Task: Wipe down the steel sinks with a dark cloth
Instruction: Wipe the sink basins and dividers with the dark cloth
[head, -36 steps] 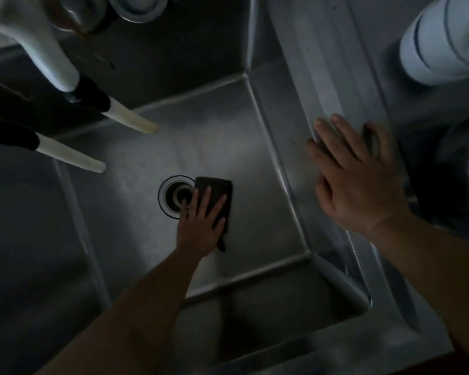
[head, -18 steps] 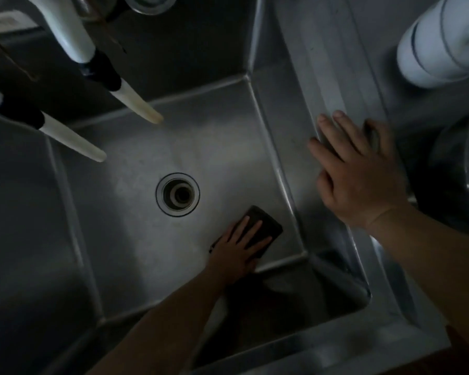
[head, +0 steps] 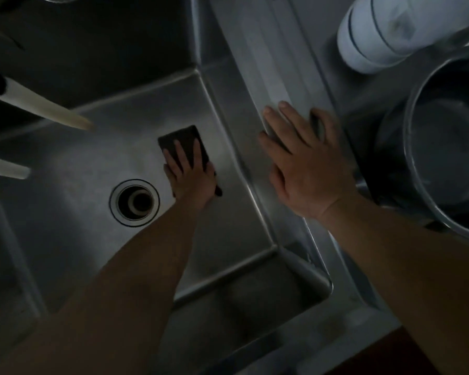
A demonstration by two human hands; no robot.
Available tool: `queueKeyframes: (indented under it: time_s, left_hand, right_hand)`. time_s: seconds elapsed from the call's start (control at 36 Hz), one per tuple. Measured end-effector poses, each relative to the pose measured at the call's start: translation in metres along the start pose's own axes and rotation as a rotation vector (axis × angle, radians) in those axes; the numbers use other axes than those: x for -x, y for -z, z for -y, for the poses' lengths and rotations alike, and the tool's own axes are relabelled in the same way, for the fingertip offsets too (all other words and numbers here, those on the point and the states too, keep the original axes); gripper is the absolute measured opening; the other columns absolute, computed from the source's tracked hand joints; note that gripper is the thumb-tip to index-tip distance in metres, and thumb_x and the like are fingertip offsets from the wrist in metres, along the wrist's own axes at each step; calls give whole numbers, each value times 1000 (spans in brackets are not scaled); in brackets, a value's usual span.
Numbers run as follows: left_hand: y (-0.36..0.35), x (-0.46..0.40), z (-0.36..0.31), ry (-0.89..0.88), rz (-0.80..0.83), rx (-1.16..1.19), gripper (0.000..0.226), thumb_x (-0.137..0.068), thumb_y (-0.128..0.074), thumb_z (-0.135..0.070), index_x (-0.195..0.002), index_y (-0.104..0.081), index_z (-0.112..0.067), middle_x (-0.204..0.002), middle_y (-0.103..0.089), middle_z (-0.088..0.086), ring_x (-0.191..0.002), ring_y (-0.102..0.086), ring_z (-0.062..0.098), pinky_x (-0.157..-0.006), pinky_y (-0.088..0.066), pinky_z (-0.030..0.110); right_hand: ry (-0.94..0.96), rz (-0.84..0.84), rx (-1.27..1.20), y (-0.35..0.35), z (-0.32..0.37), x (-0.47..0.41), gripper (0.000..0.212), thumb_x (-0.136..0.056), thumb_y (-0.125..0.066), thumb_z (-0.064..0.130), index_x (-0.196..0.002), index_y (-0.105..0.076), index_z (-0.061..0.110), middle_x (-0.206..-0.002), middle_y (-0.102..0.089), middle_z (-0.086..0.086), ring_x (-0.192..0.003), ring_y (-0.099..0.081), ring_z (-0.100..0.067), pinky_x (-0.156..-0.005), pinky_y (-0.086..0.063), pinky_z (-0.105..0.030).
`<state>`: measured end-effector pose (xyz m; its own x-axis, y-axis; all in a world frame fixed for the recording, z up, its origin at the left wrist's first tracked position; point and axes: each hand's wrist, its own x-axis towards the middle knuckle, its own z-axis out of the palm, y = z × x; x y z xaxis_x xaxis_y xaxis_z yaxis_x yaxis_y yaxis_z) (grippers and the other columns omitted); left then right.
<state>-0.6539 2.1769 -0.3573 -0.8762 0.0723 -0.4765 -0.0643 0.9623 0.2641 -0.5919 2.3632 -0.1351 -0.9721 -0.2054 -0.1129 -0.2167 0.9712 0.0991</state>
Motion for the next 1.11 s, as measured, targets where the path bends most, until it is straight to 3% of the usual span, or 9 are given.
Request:
queueKeyframes:
  time_s: [0.14, 0.28, 0.39, 0.5, 0.58, 0.69, 0.81, 0.97, 1.11]
  left_hand:
    - [-18, 15, -53, -146, 96, -12, 67, -101, -16, -55, -152, 22, -35, -159, 31, 6, -144, 31, 34, -120, 11, 50]
    - [-41, 73, -25, -359, 191, -143, 70, -101, -20, -56, -151, 23, -33, -154, 35, 5, -142, 33, 36, -120, 10, 50]
    - [-52, 132, 5, -698, 144, -236, 67, -96, -50, -46, -155, -26, -24, -161, -16, 17, -145, -11, 50, -114, -27, 60]
    - [-58, 149, 29, -975, 219, -386, 58, -98, -45, -48, -152, -33, -33, -160, -23, 10, -146, -19, 43, -113, -32, 56]
    - [-53, 149, 31, -981, 266, -363, 57, -95, -51, -46, -150, -38, -35, -160, -26, 7, -146, -21, 42, -112, -34, 56]
    - [-54, 152, 31, -945, 288, -336, 55, -100, -40, -44, -153, -25, -39, -163, -6, 2, -149, 0, 41, -118, -18, 55]
    - [-48, 158, 35, -933, 210, -321, 58, -85, -66, -43, -141, -50, -37, -153, -41, 5, -141, -36, 40, -108, -39, 55]
    - [-38, 159, 85, -917, 248, -388, 59, -99, -40, -46, -154, -20, -38, -164, -8, 4, -150, -1, 40, -120, -6, 58]
    - [-30, 171, 168, -896, 165, -414, 60, -96, -43, -49, -153, -30, -34, -162, -23, 9, -148, -17, 41, -114, -22, 63]
  right_hand:
    - [-11, 41, 21, 0, -1, 0, 53, -90, -42, 33, -138, -53, 15, -164, -22, -8, -152, -17, -27, -116, -18, -61]
    - [-21, 55, -8, 2, 0, 0, 52, -90, -43, 33, -138, -52, 15, -164, -23, -7, -152, -16, -26, -116, -17, -61]
    - [-17, 24, -25, 3, 0, 0, 49, -90, -45, 31, -134, -56, 14, -162, -27, -8, -151, -20, -27, -115, -19, -61]
    - [-17, 31, -14, 3, -1, 0, 48, -90, -43, 31, -134, -54, 14, -163, -27, -8, -152, -19, -27, -115, -18, -61]
    - [-18, 49, -4, 2, 0, 0, 48, -90, -44, 31, -135, -53, 15, -163, -24, -8, -152, -17, -27, -116, -17, -61]
    - [-29, 25, -10, 2, 0, 1, 48, -90, -43, 29, -134, -55, 15, -163, -26, -7, -152, -19, -27, -116, -17, -60]
    - [-16, 20, -6, 3, 0, 1, 47, -89, -44, 27, -132, -56, 13, -162, -28, -8, -151, -22, -28, -116, -18, -59]
    - [-25, 112, 20, 7, 3, 1, 60, -91, -41, 29, -150, -38, 21, -165, -17, -11, -152, -13, -32, -117, -10, -60]
    - [17, 109, 40, 4, 21, 3, 70, -84, -60, 8, -150, -40, 20, -161, -20, -24, -148, -15, -45, -112, -6, -71]
